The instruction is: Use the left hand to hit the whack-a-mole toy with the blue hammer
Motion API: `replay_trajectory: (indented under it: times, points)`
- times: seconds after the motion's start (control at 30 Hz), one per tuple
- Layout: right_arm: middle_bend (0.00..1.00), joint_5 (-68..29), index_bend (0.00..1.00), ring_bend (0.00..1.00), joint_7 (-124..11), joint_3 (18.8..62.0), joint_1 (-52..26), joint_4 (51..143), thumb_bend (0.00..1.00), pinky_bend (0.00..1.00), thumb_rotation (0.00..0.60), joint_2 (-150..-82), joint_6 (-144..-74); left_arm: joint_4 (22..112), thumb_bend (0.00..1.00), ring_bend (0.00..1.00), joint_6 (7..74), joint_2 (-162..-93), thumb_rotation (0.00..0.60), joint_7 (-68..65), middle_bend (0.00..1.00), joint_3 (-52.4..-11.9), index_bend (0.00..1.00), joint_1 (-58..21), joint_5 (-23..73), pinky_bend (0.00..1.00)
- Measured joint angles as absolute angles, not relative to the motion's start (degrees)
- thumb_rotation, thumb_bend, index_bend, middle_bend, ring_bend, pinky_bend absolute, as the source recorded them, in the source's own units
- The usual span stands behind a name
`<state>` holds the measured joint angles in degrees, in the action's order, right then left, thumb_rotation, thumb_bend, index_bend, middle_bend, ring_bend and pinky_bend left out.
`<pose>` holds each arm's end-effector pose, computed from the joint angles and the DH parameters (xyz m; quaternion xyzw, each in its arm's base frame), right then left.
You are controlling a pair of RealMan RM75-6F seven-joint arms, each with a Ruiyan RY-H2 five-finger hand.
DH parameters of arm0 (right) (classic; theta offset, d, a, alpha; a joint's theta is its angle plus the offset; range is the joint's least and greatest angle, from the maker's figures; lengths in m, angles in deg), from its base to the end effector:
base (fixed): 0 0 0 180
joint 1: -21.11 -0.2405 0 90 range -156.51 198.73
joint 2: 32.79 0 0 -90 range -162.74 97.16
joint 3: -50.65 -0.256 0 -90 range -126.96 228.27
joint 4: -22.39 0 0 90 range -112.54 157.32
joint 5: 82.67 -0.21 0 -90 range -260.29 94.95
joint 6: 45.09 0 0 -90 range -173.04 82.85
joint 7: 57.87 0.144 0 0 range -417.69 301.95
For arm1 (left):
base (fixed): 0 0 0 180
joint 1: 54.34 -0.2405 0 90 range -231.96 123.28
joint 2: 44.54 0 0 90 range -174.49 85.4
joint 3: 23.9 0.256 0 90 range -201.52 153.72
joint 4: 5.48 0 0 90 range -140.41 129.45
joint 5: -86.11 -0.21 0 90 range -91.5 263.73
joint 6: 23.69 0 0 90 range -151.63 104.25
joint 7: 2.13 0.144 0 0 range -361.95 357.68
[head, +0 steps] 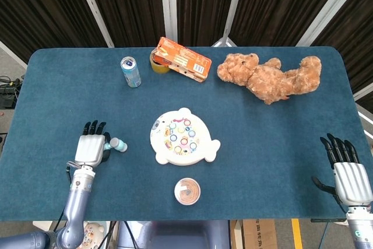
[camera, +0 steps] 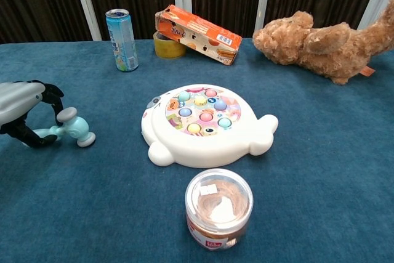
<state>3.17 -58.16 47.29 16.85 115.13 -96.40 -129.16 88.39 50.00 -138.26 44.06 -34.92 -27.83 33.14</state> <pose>-0.3127 -0.1795 0.1603 0.5944 -0.3917 0.3822 0.5892 -0.2042 0.2774 -0.0096 -0.6572 -0.4116 -0.2638 0.5736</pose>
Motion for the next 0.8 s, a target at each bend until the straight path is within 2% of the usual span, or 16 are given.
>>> replay_trajectory:
  times: [0.37, 0.8]
  points:
    - [0.0, 3.2, 0.0, 0.0, -58.0, 47.4, 16.9, 115.1, 0.19, 0.0, 0.6, -96.3, -129.1, 87.8, 0.36, 0.0, 50.3, -139.3, 0.6, 42.8, 0.11, -34.5, 0.47, -27.2, 33.8, 0.07]
    - [0.0, 3.1, 0.0, 0.0, -57.7, 47.4, 16.9, 115.3, 0.19, 0.0, 0.6, -96.2, -129.0, 87.3, 0.41, 0.0, 50.6, -140.1, 0.6, 42.6, 0.12, -34.6, 0.48, -26.4, 35.0, 0.07]
